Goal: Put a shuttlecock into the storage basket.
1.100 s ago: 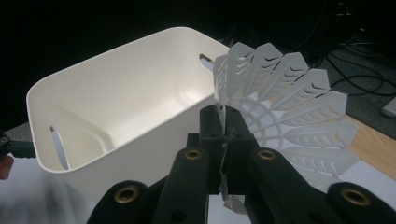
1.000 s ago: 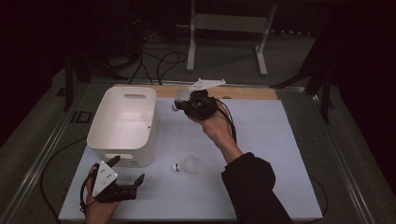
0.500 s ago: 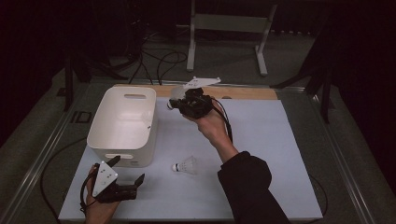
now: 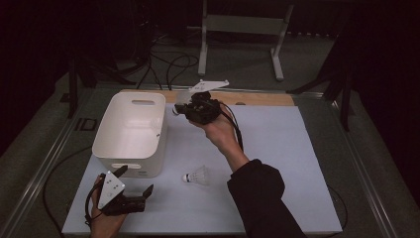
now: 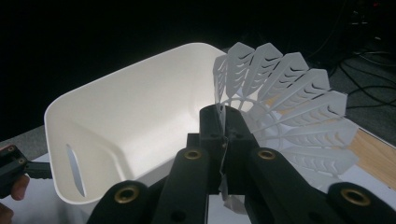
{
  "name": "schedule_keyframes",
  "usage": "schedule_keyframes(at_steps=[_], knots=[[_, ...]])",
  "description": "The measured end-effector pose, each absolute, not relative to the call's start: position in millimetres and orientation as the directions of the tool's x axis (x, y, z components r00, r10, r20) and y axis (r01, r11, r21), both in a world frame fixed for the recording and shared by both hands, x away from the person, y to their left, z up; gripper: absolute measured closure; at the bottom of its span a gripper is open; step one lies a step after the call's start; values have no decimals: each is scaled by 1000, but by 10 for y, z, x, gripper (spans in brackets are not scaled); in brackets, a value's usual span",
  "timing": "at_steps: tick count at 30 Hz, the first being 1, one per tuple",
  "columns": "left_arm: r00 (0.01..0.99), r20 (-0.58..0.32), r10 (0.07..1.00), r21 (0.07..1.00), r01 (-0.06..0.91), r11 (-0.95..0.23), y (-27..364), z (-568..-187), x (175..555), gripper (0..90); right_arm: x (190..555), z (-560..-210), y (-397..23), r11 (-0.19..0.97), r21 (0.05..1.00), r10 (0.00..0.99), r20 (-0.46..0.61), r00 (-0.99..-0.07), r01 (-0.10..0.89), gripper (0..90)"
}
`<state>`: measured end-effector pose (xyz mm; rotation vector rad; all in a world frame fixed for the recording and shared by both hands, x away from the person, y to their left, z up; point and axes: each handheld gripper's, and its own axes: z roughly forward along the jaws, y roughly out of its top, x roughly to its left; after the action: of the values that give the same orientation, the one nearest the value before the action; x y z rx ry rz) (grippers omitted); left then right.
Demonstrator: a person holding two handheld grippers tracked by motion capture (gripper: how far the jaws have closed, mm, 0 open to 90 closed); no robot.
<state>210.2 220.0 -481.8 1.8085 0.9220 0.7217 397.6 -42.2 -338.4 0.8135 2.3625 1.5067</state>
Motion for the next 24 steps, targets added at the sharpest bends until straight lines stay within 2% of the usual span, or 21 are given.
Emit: schedule_keyframes(at_steps=[24], knots=[[542,78,837,923,277,-266,2202,-4817,2102,0,3976,-3303,-216,317,893,546,104,-832,319,885]])
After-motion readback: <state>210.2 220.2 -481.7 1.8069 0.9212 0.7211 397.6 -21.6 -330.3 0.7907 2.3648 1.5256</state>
